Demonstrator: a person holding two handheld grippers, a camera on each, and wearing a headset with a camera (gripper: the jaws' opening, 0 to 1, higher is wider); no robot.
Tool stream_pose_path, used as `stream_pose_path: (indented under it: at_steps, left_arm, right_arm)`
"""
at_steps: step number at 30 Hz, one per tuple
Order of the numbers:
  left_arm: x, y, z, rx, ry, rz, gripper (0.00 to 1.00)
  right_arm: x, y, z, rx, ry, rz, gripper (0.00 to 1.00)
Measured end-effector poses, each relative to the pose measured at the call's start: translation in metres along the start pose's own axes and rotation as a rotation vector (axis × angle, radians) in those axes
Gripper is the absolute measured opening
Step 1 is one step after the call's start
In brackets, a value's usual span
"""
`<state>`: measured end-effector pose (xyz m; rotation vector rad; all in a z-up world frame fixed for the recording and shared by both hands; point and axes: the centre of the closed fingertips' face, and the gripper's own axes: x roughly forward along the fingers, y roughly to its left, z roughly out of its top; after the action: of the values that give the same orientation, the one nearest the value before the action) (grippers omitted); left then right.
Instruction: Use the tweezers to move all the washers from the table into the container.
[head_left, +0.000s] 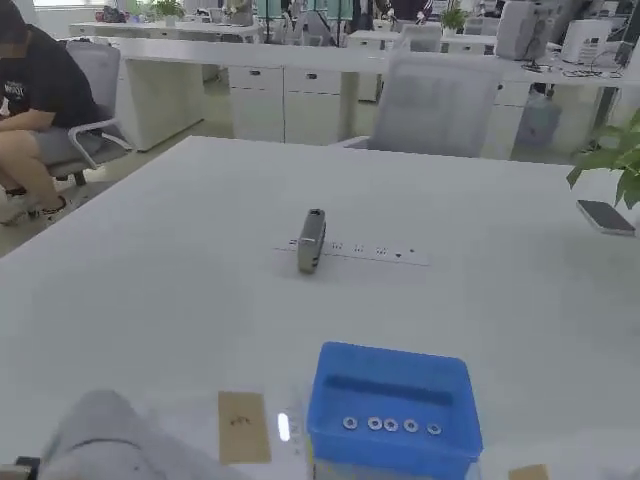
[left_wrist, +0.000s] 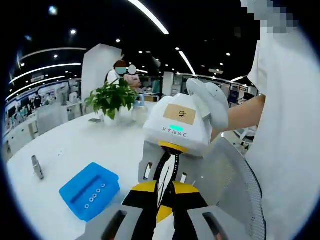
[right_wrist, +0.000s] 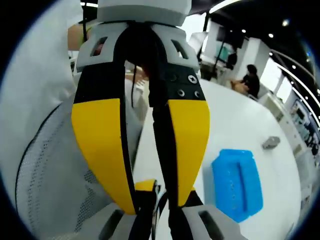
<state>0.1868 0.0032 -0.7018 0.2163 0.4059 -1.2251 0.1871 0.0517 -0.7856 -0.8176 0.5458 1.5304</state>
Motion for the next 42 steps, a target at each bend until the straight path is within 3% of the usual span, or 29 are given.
stream_pose_path:
  at_steps: [3,11,15,19,26,34,42]
  left_arm:
    - [0.007,-0.005,-0.002,0.066,0.036,-0.025,0.03]
    - [0.017,-0.010,0.000,0.141,0.073,-0.066,0.00]
    - [0.017,-0.007,-0.001,0.163,0.094,-0.066,0.00]
    - [0.011,0.001,-0.012,0.174,0.143,-0.057,0.00]
    - [0.015,0.010,-0.046,0.175,0.250,-0.071,0.00]
    - [0.025,0.013,-0.067,0.168,0.291,-0.086,0.00]
    - [0.025,0.015,-0.080,0.287,0.381,-0.105,0.00]
  right_arm:
    - [-0.002,0.002,-0.005,0.005,0.014,-0.015,0.05]
    - [-0.010,0.003,-0.015,0.050,0.013,-0.048,0.05]
    - [-0.012,0.002,-0.025,0.080,0.015,-0.064,0.05]
    - [-0.013,0.000,-0.040,0.122,0.026,-0.082,0.05]
    - [0.000,0.002,-0.059,0.179,0.039,-0.073,0.07]
    - [0.020,0.005,-0.075,0.227,0.044,-0.039,0.07]
    - [0.026,0.003,-0.074,0.269,0.018,-0.036,0.09]
